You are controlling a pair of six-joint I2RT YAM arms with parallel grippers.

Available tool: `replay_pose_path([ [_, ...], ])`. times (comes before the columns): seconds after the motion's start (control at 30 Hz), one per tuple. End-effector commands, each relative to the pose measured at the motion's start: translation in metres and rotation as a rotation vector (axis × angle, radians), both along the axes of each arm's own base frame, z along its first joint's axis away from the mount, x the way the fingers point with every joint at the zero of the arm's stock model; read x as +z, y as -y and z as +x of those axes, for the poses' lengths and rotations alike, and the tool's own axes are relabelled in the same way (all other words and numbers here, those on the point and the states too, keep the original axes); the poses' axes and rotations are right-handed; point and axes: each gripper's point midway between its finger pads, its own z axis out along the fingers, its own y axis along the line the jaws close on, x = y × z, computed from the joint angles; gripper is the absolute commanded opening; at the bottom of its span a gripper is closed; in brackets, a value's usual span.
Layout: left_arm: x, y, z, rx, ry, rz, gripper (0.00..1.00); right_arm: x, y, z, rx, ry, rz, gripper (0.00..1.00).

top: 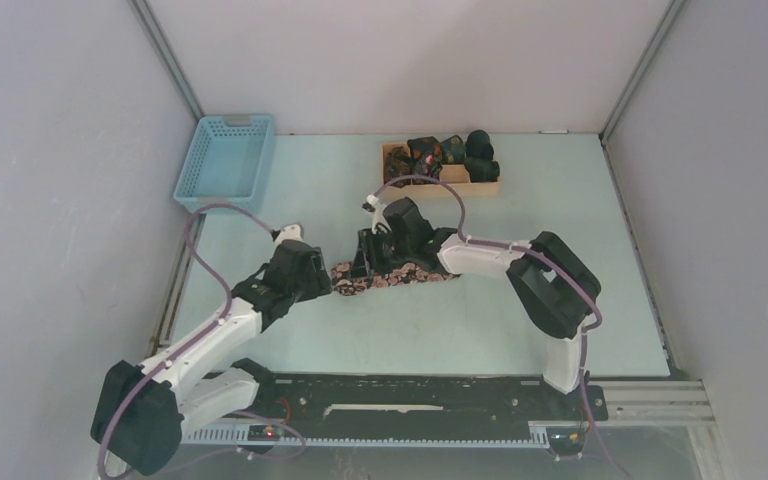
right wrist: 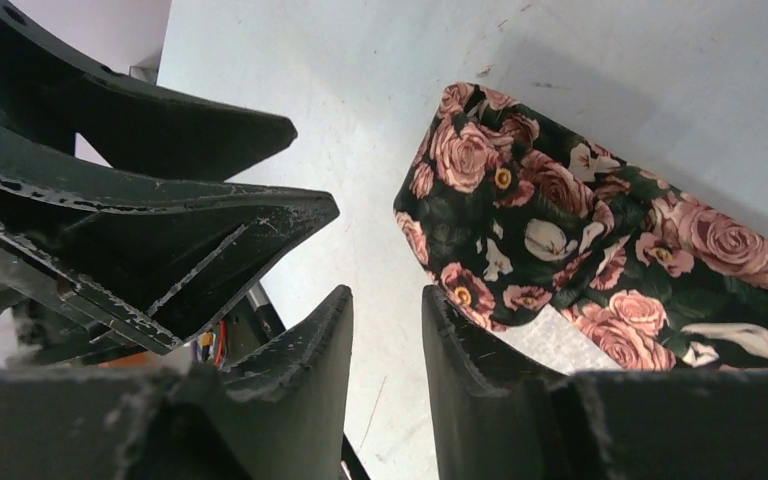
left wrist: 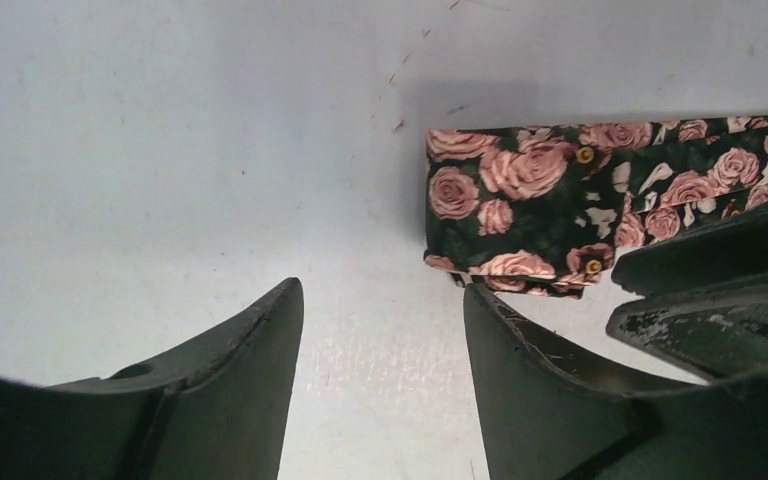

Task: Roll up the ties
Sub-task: Roll the tie at the center of the board.

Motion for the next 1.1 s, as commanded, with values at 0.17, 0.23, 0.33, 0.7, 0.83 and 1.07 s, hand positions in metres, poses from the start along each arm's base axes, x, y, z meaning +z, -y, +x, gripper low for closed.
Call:
replay_pose_path([
  [0.17,0.005,0.015,0.016,-0.063,0.067,-0.209,0.66,-0.02,-0.001,0.02,-0.018,-0.005,-0.041,0.3],
  [0.23,0.002,0.015,0.02,-0.062,0.072,-0.217,0.66,-0.029,0.005,0.023,-0.031,-0.013,-0.069,0.29],
  [0.33,-0.002,0.022,0.022,-0.087,0.065,-0.253,0.67,-0.039,0.01,0.025,-0.039,-0.035,-0.086,0.28],
  [0.7,-0.021,0.047,0.035,-0.174,0.025,-0.339,0.66,-0.059,0.021,0.032,-0.06,-0.066,-0.122,0.26],
  [0.83,-0.028,0.057,0.035,-0.194,-0.001,-0.391,0.63,-0.062,0.021,0.032,-0.059,-0.072,-0.126,0.25],
  [1.07,-0.042,0.074,0.031,-0.211,-0.039,-0.493,0.54,-0.064,0.023,0.034,-0.065,-0.081,-0.127,0.24],
])
